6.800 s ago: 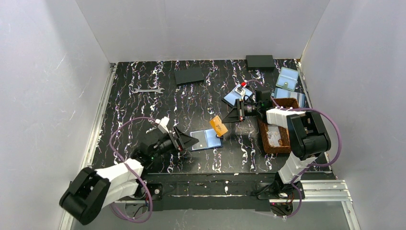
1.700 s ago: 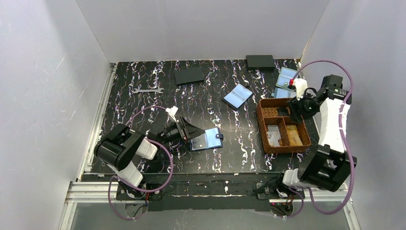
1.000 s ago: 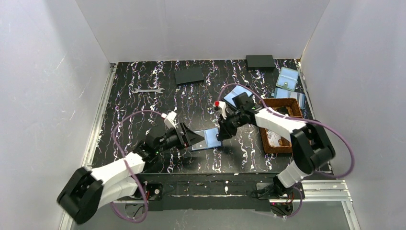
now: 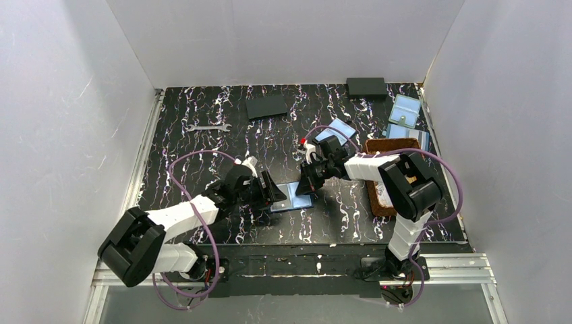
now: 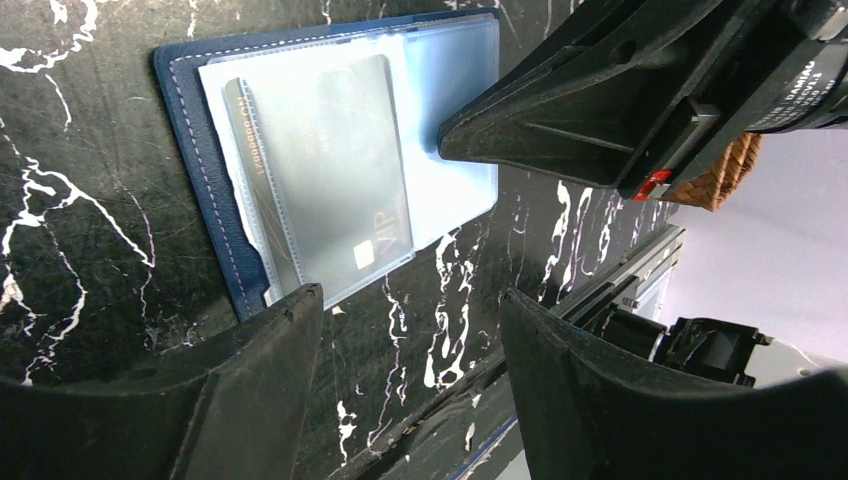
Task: Take the credit cards out of the card holder
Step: Remove the credit card from the card holder.
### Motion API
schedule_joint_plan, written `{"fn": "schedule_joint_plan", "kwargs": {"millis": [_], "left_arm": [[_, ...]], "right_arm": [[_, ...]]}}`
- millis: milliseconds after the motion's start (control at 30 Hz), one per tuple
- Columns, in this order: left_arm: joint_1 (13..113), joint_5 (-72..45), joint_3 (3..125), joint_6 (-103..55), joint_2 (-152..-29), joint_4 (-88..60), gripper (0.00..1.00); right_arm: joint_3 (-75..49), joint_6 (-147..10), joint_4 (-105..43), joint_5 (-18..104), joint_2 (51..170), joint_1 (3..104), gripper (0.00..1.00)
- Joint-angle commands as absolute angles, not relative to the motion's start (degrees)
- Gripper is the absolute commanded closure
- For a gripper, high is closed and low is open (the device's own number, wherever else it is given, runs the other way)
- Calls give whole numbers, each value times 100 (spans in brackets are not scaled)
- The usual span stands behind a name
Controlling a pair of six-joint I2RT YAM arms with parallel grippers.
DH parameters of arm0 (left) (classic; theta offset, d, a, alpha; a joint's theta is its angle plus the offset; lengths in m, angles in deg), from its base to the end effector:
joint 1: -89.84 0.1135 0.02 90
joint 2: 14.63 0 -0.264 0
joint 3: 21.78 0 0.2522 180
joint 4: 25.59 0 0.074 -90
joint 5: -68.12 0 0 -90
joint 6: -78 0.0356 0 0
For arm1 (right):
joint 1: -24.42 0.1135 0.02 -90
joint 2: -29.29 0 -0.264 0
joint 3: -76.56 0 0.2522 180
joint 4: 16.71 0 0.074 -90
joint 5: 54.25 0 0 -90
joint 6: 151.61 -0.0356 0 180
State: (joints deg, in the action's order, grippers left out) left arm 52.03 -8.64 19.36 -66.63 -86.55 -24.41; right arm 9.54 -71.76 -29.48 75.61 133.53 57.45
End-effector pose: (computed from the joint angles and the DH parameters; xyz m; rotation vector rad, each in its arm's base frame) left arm 0.1901 -0.1578 0.1779 -0.1942 2.3489 -1.1310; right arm 0.2818 0.2104 0.1392 -0.8176 2.3798 1.1753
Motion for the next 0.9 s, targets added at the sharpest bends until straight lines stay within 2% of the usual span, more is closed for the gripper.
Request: {"fn": "schedule_joint_plan", "kwargs": {"millis": [0,533,867], "left_arm": [[5189,-945,2052,-6614,-8761,-2466,37],[5187,-729,2305,-6633,-9569,-2494,35],[5223,-166,2257,-6832,-9767,-3596,35]], "right_arm": [[684,-7018,-3038,7451,13508,5764,93],[536,-6918,-3423,7431,13769,5764,95],[468,-6882,-3541,7473,13795,5763,96]]}}
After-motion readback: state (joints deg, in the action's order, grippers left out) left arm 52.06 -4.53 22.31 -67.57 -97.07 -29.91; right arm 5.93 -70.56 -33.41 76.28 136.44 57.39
